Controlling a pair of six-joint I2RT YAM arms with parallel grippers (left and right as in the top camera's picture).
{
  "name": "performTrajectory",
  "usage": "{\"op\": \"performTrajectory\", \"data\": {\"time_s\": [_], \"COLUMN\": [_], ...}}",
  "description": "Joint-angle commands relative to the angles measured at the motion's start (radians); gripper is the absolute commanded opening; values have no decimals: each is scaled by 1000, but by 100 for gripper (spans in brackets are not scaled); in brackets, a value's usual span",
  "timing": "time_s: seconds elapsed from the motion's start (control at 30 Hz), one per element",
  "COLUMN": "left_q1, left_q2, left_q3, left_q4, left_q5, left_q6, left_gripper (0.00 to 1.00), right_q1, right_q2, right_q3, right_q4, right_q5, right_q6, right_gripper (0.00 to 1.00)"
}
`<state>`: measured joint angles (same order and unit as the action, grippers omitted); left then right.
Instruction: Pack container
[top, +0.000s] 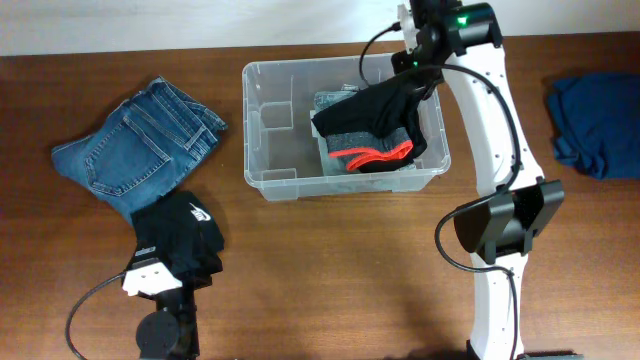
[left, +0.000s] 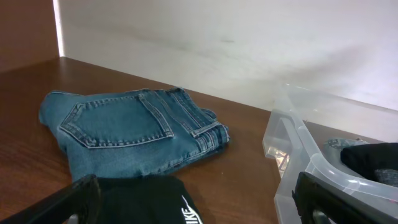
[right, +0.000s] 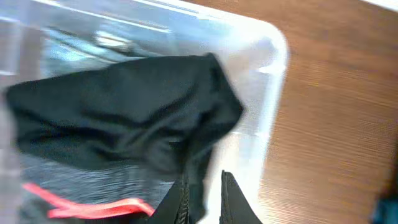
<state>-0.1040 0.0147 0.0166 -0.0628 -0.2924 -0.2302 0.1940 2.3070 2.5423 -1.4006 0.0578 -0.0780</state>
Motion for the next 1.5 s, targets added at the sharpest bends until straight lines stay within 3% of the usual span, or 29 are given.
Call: {"op": "performTrajectory", "data": {"time_s": [0.0, 0.27, 0.4, 0.53, 0.87, 1.03, 1.27, 1.47], "left_q1": [5, 5, 5, 5, 5, 5, 5, 5], "left_q2": [-8, -8, -9, -8, -9, -9, -8, -9], "left_q3": [-6, -6, -6, -6, -6, -6, -6, -6], "left_q4": [2, 2, 2, 2, 2, 2, 2, 2], "left_q5": [0, 0, 0, 0, 0, 0, 0, 0], "left_q6": [12, 12, 12, 12, 12, 12, 12, 12], "left_gripper": [99, 99, 99, 100, 99, 99, 99, 99], "right_q1": [-3, -3, 3, 19, 63, 61, 60, 60], "right_q2": [4, 5, 5, 6, 6, 6, -5, -5], "right_q3": [0, -48, -77, -132, -465, -637, -593, -331], "right_q4": [-13, -13, -9, 21, 215, 316, 277, 168], "right_q5": [-227, -320, -343, -342, -341, -339, -339, -339], "right_q6": [7, 6, 3, 3, 3, 5, 8, 7], "right_gripper": [11, 11, 4, 4, 5, 29, 31, 41]}}
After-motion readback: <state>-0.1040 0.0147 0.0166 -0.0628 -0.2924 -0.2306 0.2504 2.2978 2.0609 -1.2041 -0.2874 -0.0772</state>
